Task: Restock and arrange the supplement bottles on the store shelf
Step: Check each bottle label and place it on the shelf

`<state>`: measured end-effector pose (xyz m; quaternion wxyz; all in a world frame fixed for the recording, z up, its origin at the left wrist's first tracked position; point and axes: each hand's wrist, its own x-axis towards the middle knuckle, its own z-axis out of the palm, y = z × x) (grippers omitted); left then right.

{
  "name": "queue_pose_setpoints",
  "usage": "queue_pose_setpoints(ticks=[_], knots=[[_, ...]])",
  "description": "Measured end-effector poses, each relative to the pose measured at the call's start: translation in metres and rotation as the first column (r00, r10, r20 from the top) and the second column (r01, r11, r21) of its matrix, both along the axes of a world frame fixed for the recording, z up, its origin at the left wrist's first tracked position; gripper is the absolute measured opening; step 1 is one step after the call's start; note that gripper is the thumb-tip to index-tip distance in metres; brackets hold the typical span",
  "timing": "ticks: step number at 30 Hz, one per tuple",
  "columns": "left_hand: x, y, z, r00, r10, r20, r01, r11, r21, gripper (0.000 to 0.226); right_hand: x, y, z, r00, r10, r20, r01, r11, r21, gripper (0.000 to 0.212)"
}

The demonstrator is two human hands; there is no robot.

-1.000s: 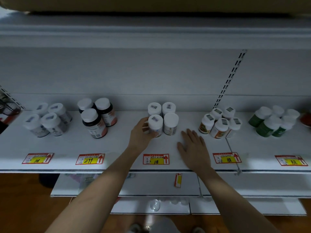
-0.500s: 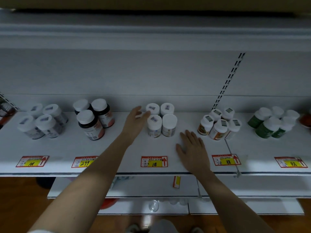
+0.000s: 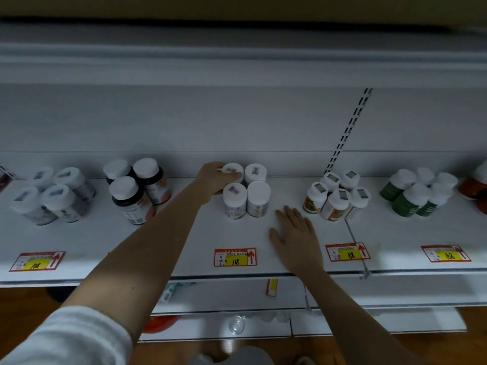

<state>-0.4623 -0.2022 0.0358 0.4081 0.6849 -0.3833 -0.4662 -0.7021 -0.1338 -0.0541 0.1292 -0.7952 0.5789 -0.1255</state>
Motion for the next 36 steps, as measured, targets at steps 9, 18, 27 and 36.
queue_pose_setpoints(ticks=[9, 18, 27, 36], knots=[[0.024, 0.011, 0.017, 0.973, 0.156, 0.168, -0.124, 0.974, -0.188, 0.045, -0.002, -0.002, -0.001, 1.000, 0.004, 0.010, -0.004, 1.000, 0.007, 0.065], [0.032, 0.059, 0.068, 0.986, 0.164, 0.030, -0.147, 0.940, -0.307, 0.041, -0.003, -0.003, 0.040, 0.863, -0.148, 0.483, 0.049, 0.976, 0.211, 0.032], [-0.004, 0.137, 0.098, 0.998, -0.065, 0.007, 0.065, 0.982, -0.179, 0.051, 0.032, 0.056, 0.138, 0.381, -0.187, 0.905, -0.344, 0.880, 0.327, 0.033], [-0.027, 0.155, 0.098, 0.986, -0.165, 0.034, 0.168, 0.971, -0.168, 0.054, 0.035, 0.081, 0.137, 0.274, -0.301, 0.913, -0.419, 0.817, 0.395, 0.034]])
